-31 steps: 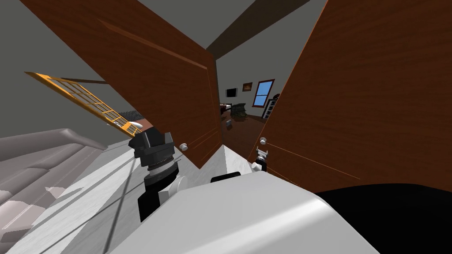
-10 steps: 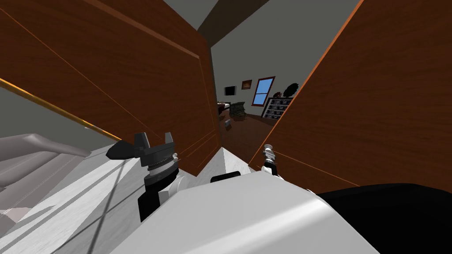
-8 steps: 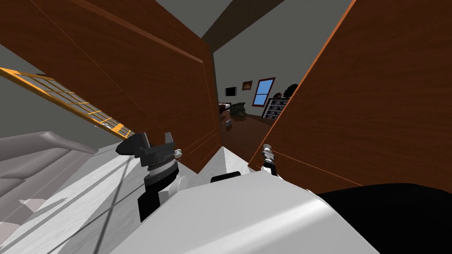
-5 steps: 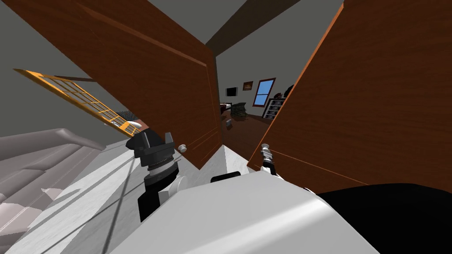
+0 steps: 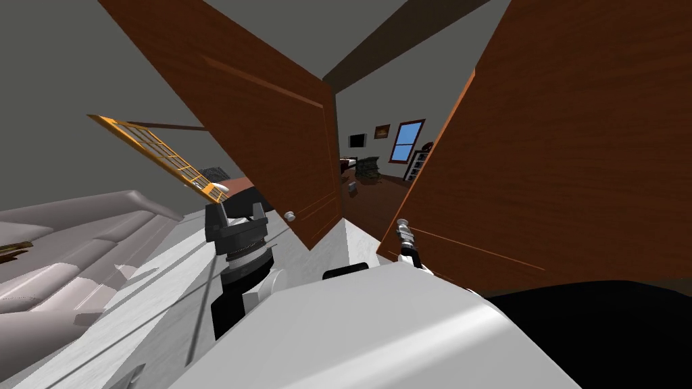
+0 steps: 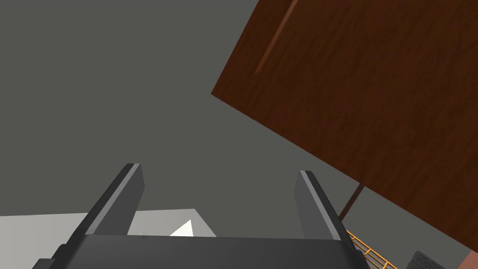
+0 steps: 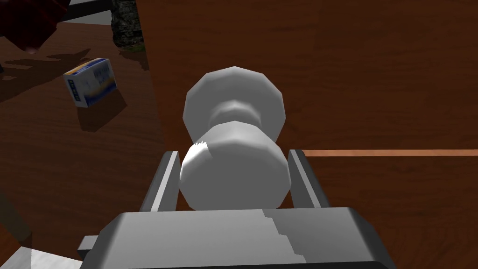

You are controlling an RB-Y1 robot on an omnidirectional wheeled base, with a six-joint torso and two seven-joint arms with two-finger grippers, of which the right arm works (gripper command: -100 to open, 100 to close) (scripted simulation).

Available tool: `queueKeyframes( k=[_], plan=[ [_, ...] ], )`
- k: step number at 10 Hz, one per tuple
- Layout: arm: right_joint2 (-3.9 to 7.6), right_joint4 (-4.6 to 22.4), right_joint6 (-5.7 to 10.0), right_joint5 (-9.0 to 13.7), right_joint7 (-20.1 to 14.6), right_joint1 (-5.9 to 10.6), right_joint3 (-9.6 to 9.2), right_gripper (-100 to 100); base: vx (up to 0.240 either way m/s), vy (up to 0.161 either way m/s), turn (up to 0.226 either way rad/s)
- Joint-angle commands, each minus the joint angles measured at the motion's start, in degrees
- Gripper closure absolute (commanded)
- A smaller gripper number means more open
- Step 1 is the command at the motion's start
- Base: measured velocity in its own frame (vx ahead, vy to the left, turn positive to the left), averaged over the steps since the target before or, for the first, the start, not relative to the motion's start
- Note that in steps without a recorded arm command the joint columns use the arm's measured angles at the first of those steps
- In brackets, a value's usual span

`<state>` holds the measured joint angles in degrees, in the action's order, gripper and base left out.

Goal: Pull the door open

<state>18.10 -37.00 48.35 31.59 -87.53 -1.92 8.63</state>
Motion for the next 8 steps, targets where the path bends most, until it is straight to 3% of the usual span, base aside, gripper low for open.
queueKeyframes(
  k=[1,6,7,8],
  plan=[
    [0.42,0.6,0.5,-0.8,-1.2,0.29,-1.3,100,-0.248,-0.001,0.078],
    [1.26,-0.9,0.82,-3.3,-3.9,-0.58,-5.15,100,-0.256,0.02,0.068],
    [1.15,-0.6,0.93,-3.0,-3.5,-0.38,-4.66,100,-0.131,0.014,0.024],
    [1.34,-1.0,1.02,-3.7,-4.5,-0.91,-5.93,100,-0.156,0.021,0.056]
  ],
)
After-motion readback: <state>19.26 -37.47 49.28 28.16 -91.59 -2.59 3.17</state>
